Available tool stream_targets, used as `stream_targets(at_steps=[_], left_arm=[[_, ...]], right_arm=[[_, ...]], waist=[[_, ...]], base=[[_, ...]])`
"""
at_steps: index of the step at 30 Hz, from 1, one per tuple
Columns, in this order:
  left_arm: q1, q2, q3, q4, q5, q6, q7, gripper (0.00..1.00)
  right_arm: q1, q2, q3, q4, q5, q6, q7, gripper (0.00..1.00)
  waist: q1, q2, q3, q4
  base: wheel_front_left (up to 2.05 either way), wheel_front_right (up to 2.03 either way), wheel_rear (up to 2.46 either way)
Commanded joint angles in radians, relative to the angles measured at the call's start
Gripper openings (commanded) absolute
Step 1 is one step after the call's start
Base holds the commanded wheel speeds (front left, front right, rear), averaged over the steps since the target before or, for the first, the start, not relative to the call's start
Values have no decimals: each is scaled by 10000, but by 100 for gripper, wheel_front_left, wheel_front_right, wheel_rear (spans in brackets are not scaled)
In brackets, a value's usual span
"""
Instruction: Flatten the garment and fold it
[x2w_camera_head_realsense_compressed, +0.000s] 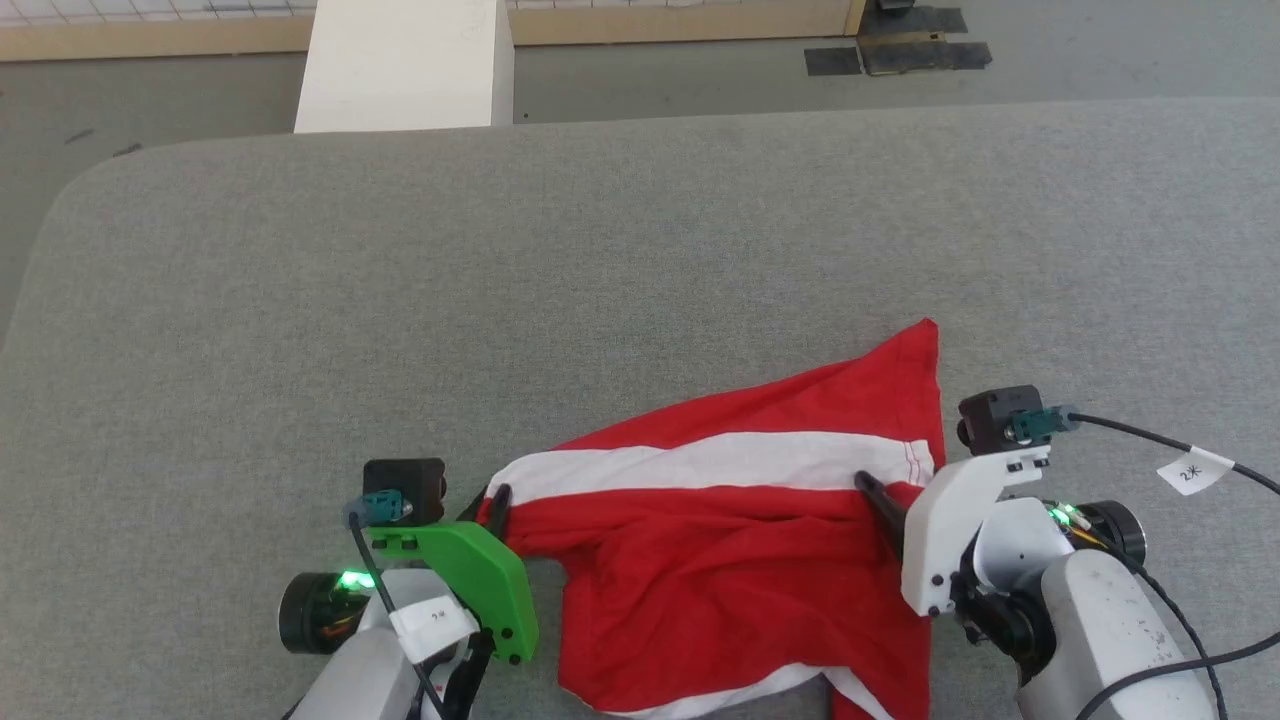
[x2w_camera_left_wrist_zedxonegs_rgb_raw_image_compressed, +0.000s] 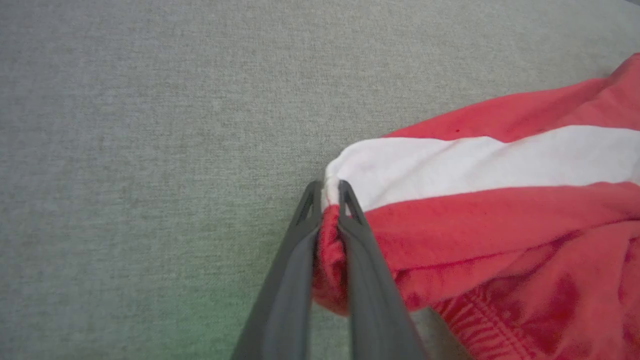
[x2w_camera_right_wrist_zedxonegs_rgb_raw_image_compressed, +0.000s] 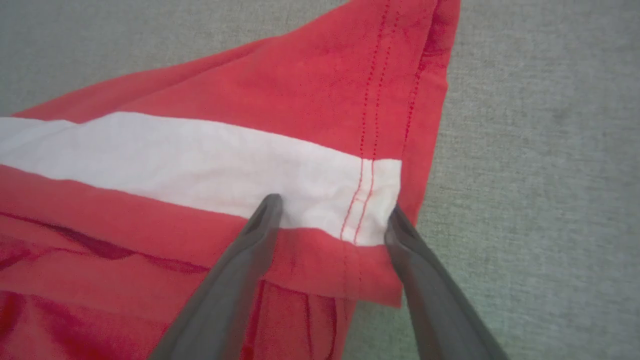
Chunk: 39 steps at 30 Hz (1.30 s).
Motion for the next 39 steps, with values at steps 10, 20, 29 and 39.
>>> stream_targets(at_steps=[10, 20, 29, 39], left_arm=[[-78, 111, 111, -29, -248, 90, -245, 0], [375, -42, 602, -834, -603, -243, -2061, 0], [-500, 36, 943, -1856, -1818, -1407, -1848, 0], [-4772, 80, 1818, -884, -2729, -2084, -1206, 0]], right_arm=[[10, -1, 19, -504, 0, -15, -849, 0], [1572, -1, -692, -2659, -32, -15, -1737, 0], [1304, -1, -526, -4229, -507, -15, -927, 0], [-2935, -496, 294, -3195, -587, -15, -395, 0]], waist=[[0, 0, -234, -73], [0, 0, -1078, -185], [0, 0, -976, -425], [0, 0, 695, -539]], base=[[0, 0, 0], [0, 0, 0], [0, 0, 0], [0, 0, 0]])
